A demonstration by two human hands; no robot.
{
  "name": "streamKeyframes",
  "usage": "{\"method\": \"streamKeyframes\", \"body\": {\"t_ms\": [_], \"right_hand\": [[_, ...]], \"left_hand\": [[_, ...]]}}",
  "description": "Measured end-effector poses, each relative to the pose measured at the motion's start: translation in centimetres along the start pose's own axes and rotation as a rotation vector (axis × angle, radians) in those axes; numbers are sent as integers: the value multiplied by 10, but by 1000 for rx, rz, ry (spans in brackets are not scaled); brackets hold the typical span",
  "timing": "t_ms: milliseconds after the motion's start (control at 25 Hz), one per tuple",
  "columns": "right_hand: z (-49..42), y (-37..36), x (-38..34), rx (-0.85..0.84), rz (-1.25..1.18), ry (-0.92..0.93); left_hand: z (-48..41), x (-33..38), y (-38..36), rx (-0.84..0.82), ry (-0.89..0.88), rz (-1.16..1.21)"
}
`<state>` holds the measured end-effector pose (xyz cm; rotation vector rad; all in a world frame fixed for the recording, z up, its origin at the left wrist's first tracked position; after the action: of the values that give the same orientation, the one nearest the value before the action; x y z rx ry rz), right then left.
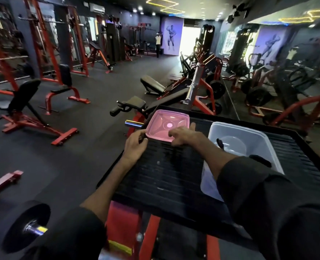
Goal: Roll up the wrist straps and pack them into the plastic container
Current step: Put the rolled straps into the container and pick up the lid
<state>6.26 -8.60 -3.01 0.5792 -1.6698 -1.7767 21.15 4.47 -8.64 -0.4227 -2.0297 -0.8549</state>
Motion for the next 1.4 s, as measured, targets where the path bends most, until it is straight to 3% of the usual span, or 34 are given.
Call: {"method": "streamKeyframes", "body": {"t_ms": [280, 360, 520, 680, 800, 920, 1080, 1160, 1280, 1400], "right_hand": [[-9, -13, -1, 47, -13, 28], [-5, -3, 1, 54, -115, 67], [14, 61, 27, 274, -579, 171], [66, 135, 48, 472, -1159, 243], [96, 159, 61, 496, -1360, 232], [126, 181, 78, 566, -1569, 229], [188, 203, 92, 537, -1854, 312], [211, 198, 92, 632, -1779, 329], [228, 171, 93, 1002, -1521, 175], [238, 128, 108, 1171, -1669, -11]], "left_hand": [[-1, 6, 3, 4, -16, 35], [-1, 9, 9, 52, 43, 160], [-2, 19, 23, 86, 267, 504], [-26, 57, 37, -51, 164, 565], [-45, 98, 51, -132, 55, 412], [-36, 138, 52, -142, -87, 492], [-17, 189, 53, 14, -164, 890], [-19, 209, 52, 11, -105, 1083], [-14, 233, 36, -226, 16, 1181], [9, 235, -3, -491, -81, 1029]]}}
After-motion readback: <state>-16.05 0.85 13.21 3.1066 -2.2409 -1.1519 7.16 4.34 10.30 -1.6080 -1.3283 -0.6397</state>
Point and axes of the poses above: each hand's wrist, its own z-axis away from the middle knuckle, its own y-axis out of the back of the hand, x = y × z, the point moved 1 cm from there along -z, towards the middle knuckle, and after that the axes turned 7 degrees about x, right-handed, at the moved point
